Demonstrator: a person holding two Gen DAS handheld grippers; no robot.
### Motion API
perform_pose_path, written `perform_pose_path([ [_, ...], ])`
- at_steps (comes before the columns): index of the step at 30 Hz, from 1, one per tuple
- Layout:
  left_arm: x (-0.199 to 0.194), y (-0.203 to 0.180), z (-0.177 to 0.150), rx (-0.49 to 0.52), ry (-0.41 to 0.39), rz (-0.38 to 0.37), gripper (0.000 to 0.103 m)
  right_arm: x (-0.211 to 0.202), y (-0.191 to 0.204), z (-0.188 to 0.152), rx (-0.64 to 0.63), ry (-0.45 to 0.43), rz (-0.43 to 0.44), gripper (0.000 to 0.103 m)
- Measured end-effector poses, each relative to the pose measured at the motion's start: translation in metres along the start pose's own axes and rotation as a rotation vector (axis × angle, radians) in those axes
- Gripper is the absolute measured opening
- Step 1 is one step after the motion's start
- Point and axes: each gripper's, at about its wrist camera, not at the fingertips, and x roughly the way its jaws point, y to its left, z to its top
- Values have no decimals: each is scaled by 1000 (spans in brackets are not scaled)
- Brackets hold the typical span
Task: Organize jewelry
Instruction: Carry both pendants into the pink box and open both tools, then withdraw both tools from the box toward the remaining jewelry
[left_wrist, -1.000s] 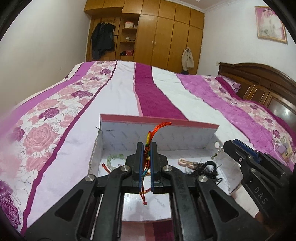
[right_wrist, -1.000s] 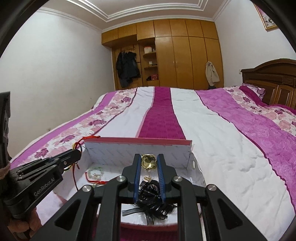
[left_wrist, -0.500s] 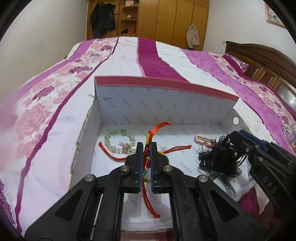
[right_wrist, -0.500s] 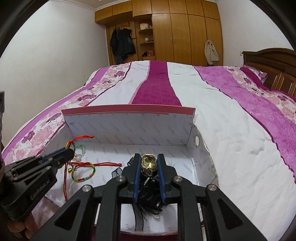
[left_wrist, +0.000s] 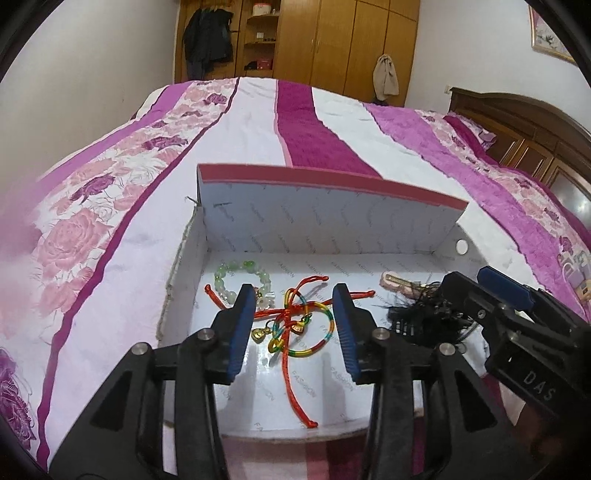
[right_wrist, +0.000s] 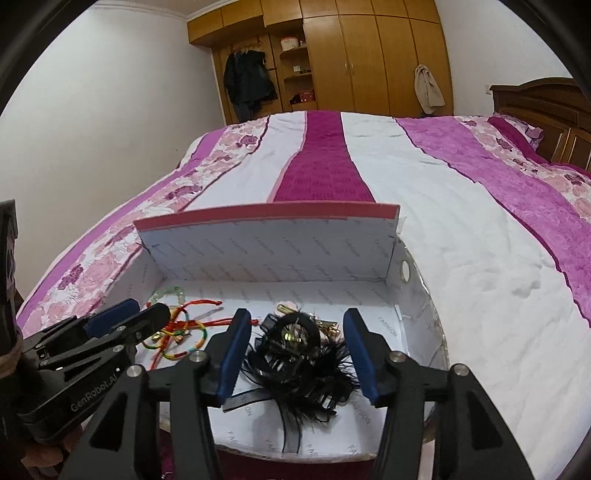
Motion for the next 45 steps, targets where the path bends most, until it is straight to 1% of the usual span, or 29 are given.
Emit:
perform_pose_path([
  [2,-7,1,1,0,-18,0,35,-8,2,2,1,-18,8,61],
  [7,-25,4,1,-5,-52,-7,35,-29,8,3,-5,-61,21,61],
  [17,-69,8,-2,-8,-149,-2,36,-76,13,0,-7,-146,31,62],
  [23,-90,8,-7,-1,-169,-25,36,-100,15,-6,-8,-171,45,63],
  [30,-101,6,-21,-5,-126,-55,37,-117,15,-22,-9,-158,48,63],
  [33,-100,4,-28,-1,-88,-69,37,-120,14,-31,-12,-141,43,63],
  [41,-91,-3,-48,21,3,-74,37,-117,11,-55,-10,-75,38,63],
  [45,-80,-5,-54,22,70,-105,37,-109,10,-62,-12,-35,33,63],
])
